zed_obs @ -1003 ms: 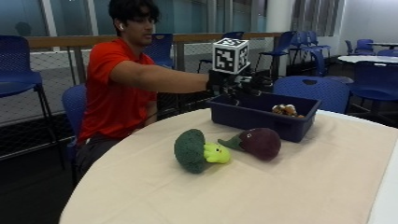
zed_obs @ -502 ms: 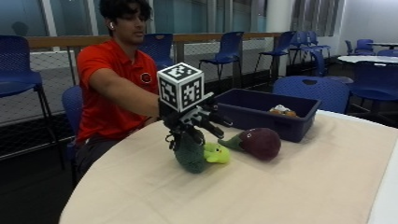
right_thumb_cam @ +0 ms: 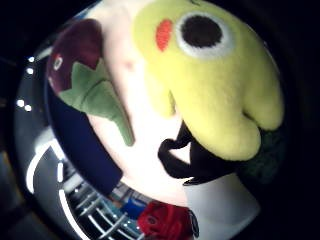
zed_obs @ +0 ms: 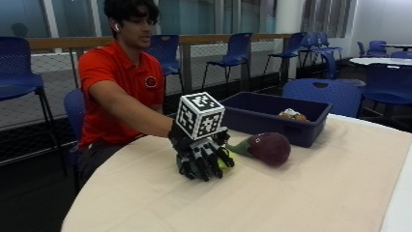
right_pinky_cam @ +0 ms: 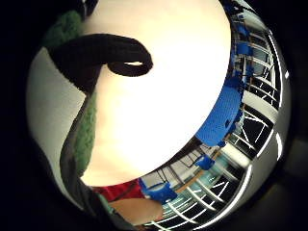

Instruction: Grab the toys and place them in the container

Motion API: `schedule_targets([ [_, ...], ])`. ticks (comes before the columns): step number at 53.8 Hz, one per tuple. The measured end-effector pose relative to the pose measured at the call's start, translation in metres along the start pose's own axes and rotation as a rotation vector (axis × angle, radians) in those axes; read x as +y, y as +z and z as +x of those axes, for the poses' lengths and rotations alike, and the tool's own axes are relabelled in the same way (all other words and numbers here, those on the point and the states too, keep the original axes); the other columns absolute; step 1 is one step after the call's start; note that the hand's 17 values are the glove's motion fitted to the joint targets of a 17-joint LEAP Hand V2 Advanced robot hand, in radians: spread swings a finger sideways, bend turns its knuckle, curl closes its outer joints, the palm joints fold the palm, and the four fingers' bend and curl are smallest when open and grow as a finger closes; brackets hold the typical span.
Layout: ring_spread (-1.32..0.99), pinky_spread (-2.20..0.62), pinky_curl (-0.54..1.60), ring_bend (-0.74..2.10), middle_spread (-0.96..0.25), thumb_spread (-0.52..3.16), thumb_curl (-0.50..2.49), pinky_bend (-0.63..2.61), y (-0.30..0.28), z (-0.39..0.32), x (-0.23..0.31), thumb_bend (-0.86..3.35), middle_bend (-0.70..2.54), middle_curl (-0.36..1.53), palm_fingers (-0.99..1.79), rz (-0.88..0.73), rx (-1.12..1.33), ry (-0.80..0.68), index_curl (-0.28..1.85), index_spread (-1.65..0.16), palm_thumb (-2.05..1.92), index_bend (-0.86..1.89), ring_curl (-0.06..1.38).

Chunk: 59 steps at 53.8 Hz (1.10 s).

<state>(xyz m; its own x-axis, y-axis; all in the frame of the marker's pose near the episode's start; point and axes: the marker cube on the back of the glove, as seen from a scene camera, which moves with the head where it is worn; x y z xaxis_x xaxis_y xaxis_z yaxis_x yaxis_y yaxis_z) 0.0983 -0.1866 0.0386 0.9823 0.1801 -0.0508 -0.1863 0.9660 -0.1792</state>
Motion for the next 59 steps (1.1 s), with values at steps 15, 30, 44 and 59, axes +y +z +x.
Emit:
schedule_targets([
  [15,-0.37,-0.35,0.31,0.96,-0.32,1.28,0.47,1.14,-0.019,0.003,0.014,0.30,0.60,0.40,0.71,0.192,-0.325,-0.134,0.12,-0.42,0.62,0.18,0.36],
  [30,-0.50,-0.44,0.36,0.97,-0.44,1.07,0.68,1.06,-0.081,-0.035,0.063,0.39,0.67,0.49,0.84,0.279,-0.262,-0.232,0.21,-0.45,0.80,0.22,0.42],
  [44,-0.54,-0.46,0.39,0.96,-0.49,0.88,0.85,1.03,-0.149,-0.155,0.106,0.40,0.70,0.57,0.88,0.389,-0.187,-0.391,0.27,-0.46,0.79,0.21,0.46],
  [59,-0.56,-0.46,0.42,0.95,-0.52,0.74,1.01,1.01,-0.173,-0.291,0.141,0.42,0.66,0.64,0.88,0.447,-0.118,-0.567,0.32,-0.47,0.75,0.19,0.49],
])
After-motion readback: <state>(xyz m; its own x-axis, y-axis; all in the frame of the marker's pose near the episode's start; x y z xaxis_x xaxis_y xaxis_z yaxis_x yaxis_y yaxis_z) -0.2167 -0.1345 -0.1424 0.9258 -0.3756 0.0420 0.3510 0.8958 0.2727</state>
